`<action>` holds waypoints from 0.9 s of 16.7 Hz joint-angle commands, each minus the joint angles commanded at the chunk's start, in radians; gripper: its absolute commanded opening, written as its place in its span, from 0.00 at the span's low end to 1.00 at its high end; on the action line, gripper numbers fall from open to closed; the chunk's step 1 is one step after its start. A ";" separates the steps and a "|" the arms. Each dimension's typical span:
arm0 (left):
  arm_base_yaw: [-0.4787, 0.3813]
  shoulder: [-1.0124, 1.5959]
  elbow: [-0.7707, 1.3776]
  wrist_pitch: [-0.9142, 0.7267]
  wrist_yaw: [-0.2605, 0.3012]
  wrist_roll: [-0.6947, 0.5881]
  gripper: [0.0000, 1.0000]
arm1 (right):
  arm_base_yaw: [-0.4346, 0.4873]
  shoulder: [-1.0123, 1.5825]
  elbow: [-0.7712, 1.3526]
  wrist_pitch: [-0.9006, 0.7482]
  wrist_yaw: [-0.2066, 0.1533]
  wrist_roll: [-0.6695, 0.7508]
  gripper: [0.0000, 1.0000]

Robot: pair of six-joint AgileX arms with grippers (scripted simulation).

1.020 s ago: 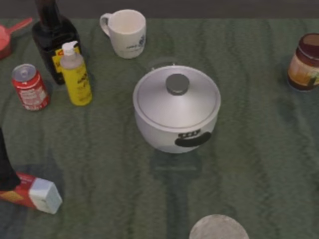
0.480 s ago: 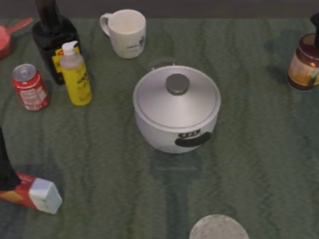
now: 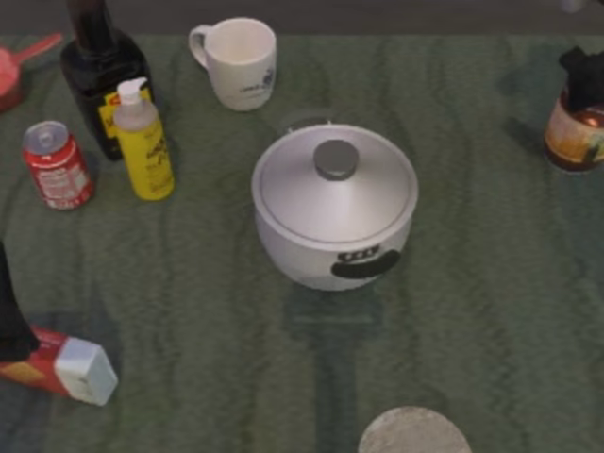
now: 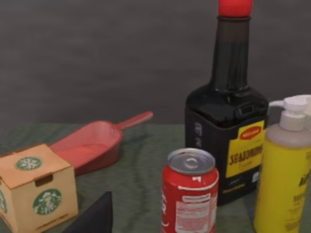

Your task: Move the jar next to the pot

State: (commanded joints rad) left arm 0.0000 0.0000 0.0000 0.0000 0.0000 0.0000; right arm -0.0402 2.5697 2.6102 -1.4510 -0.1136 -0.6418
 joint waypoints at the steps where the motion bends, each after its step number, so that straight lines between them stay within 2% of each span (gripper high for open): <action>1: 0.000 0.000 0.000 0.000 0.000 0.000 1.00 | 0.000 0.002 0.002 -0.001 0.000 0.000 1.00; 7: 0.000 0.000 0.000 0.000 0.000 0.000 1.00 | 0.003 0.000 -0.018 0.018 0.000 0.002 1.00; 15: 0.000 0.000 0.000 0.000 0.000 0.000 1.00 | 0.013 -0.007 -0.212 0.206 0.002 0.012 1.00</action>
State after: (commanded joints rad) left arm 0.0000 0.0000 0.0000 0.0000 0.0000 0.0000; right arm -0.0275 2.5625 2.3980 -1.2450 -0.1118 -0.6297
